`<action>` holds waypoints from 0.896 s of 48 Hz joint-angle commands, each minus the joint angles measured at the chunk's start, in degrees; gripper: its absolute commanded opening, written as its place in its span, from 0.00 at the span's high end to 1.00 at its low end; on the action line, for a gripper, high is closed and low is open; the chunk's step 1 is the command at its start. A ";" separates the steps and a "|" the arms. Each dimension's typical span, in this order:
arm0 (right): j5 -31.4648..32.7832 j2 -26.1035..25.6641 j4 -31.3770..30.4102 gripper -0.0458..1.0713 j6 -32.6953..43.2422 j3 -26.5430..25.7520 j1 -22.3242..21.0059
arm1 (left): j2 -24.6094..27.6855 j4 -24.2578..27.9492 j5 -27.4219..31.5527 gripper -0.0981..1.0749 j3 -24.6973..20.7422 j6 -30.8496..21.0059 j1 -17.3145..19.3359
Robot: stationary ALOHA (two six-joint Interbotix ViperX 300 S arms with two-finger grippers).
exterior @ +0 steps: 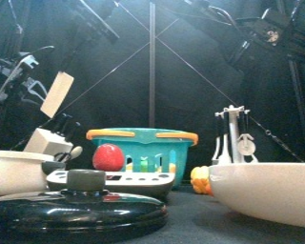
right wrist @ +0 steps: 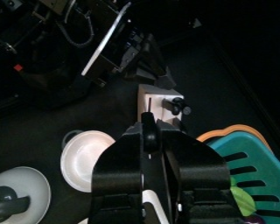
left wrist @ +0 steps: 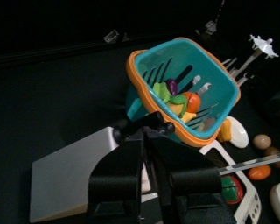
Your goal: Pull out cleaver
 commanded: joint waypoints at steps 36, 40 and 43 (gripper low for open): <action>20.48 -35.60 -9.32 0.66 -4.04 15.47 13.54 | 0.18 0.00 -0.09 0.49 -2.02 0.00 -0.18; 20.57 -36.47 -8.79 0.66 -3.96 17.93 13.27 | 0.18 0.00 -0.09 0.49 -2.11 0.00 -0.26; 20.83 -37.79 -8.26 0.66 -3.78 21.09 13.18 | -0.09 0.00 -0.09 0.49 -2.11 0.00 -0.26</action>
